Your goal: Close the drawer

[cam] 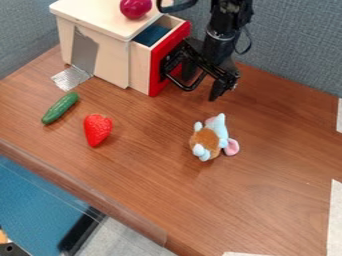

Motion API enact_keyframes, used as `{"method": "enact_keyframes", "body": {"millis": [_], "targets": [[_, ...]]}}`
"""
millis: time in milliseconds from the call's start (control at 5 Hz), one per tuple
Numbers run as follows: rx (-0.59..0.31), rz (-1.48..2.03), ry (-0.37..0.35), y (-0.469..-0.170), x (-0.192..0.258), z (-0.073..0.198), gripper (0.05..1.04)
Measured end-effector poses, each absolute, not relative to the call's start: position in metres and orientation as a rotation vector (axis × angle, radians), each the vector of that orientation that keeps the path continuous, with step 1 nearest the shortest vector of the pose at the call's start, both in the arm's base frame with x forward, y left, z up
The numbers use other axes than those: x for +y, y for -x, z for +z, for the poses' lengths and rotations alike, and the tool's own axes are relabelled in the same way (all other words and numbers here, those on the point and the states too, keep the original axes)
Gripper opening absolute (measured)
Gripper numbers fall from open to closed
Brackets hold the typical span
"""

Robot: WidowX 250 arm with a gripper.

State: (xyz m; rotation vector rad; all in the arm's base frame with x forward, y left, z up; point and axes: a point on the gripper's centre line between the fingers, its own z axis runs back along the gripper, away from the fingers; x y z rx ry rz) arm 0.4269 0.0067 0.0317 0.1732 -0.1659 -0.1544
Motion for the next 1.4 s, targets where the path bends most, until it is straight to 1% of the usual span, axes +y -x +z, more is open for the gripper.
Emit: {"method": "enact_keyframes", "body": {"millis": [200, 400, 600, 800, 1000, 1200, 1400], "targets": [[-0.151, -0.127, -0.191, -0.437, 0.015, 0.022, 1.000], [-0.144, -0.087, -0.189, -0.447, 0.021, 0.016, 0.969], [-0.173, -0.064, -0.189, -0.455, 0.025, 0.024, 0.694], [-0.190, -0.047, -0.188, -0.460, 0.028, 0.030, 0.394], [-0.184, -0.032, -0.215, -0.459, 0.039, 0.031, 0.185], [-0.180, -0.009, -0.261, -0.457, 0.059, 0.032, 0.127], [-0.174, -0.011, -0.295, -0.455, 0.068, 0.031, 0.123]]}}
